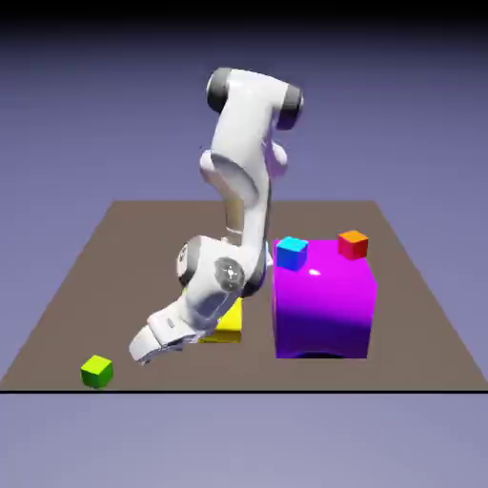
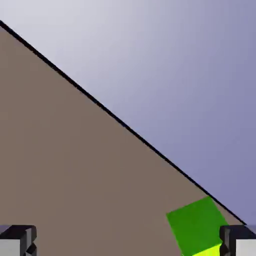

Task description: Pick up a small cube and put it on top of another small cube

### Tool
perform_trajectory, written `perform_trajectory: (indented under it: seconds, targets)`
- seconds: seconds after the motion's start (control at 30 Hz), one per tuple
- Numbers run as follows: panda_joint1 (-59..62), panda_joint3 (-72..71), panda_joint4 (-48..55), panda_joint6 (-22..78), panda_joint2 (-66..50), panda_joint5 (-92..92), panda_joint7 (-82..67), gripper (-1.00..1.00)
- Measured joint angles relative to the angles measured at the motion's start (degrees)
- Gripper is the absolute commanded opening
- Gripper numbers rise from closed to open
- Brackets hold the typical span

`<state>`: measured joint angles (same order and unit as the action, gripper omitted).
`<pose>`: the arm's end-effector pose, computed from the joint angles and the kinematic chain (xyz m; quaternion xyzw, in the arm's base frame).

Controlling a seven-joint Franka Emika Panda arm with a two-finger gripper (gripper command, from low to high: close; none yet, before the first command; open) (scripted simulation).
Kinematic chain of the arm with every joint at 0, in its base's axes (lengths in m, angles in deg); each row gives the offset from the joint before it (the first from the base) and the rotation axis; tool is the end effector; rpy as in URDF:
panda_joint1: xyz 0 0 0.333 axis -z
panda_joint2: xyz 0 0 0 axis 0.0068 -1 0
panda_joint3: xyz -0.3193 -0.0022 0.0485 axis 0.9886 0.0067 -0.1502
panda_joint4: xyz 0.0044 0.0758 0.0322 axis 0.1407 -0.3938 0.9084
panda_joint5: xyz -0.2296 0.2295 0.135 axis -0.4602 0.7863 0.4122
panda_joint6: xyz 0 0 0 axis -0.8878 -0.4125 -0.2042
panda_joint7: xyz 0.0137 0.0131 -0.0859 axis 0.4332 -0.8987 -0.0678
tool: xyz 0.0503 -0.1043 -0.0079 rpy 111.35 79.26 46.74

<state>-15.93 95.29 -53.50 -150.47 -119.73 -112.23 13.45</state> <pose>0.5455 -0.1294 0.1842 0.9313 0.0249 -0.1653 0.3237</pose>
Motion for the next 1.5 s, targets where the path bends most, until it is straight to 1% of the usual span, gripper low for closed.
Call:
perform_trajectory:
  seconds: [0.37, 0.43, 0.5, 0.53, 0.6, 0.67, 0.7, 1.33, 1.43, 1.5]
  targets:
    - [-5.0, 9.2, 15.5, 14.3, -22.8, -9.9, -9.9, 0.0]
    - [-5.1, 9.3, 15.7, 14.5, -23.1, -10.0, -10.0, 0.0]
    - [-1.4, 9.8, 16.1, 9.5, -27.0, -11.3, -8.3, 0.0]
    - [-1.1, 9.9, 16.1, 9.1, -27.3, -11.4, -8.1, -1.0]
    - [-1.1, 9.9, 16.1, 9.2, -27.3, -11.3, -8.2, -1.0]
    - [-4.8, 9.3, 15.7, 14.2, -23.4, -10.0, -10.0, -1.0]
    - [-4.5, 8.1, 15.3, 16.7, -21.8, -8.3, -8.6, -1.0]
    - [9.1, -18.2, 6.0, 64.0, 7.2, 26.3, 23.4, -1.0]
    - [9.5, -16.7, 4.9, 65.2, 7.4, 25.7, 23.6, -1.0]
    - [9.5, -16.7, 0.8, 62.1, 8.4, 25.6, 23.9, -1.0]
